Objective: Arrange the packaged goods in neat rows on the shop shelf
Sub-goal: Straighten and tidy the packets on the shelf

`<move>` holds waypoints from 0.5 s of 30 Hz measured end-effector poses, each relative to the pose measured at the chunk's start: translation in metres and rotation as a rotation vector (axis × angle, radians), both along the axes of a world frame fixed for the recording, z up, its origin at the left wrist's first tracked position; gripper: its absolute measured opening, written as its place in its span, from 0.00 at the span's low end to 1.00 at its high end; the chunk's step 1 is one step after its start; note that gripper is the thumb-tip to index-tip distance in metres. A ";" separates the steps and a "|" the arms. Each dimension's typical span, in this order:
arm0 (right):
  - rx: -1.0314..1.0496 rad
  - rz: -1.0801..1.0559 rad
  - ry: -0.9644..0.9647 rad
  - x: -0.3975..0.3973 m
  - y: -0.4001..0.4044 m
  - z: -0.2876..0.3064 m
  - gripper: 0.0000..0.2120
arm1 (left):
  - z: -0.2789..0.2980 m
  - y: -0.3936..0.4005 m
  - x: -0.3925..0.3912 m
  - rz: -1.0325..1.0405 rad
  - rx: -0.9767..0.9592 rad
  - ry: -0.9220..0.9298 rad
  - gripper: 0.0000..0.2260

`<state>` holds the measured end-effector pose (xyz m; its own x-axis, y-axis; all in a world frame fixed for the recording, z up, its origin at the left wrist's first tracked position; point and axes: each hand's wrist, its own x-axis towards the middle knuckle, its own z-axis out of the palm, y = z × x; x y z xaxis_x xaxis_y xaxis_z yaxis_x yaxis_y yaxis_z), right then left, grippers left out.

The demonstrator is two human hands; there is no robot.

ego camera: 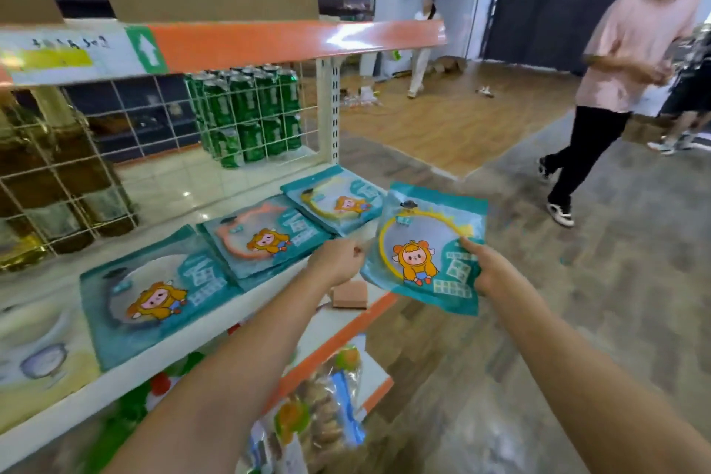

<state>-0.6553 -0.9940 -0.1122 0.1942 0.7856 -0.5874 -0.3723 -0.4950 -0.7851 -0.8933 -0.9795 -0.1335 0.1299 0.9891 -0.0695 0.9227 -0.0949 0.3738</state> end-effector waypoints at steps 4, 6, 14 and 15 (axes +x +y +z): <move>0.014 0.111 0.005 -0.001 0.033 0.004 0.09 | 0.007 0.006 0.002 0.127 -0.021 -0.066 0.17; 0.017 0.171 0.014 -0.005 0.047 0.003 0.09 | 0.006 0.008 0.001 0.185 -0.033 -0.069 0.16; 0.010 0.387 0.049 -0.051 0.094 -0.001 0.10 | 0.017 0.007 -0.036 0.460 -0.032 -0.336 0.10; 0.016 0.415 0.054 -0.060 0.098 0.000 0.10 | 0.019 0.009 -0.043 0.508 -0.029 -0.417 0.10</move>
<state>-0.7156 -0.8963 -0.1120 -0.1715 0.7999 -0.5750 -0.1853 -0.5995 -0.7787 -0.9366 -0.9704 -0.1145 -0.3313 0.9328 -0.1418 0.6268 0.3300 0.7059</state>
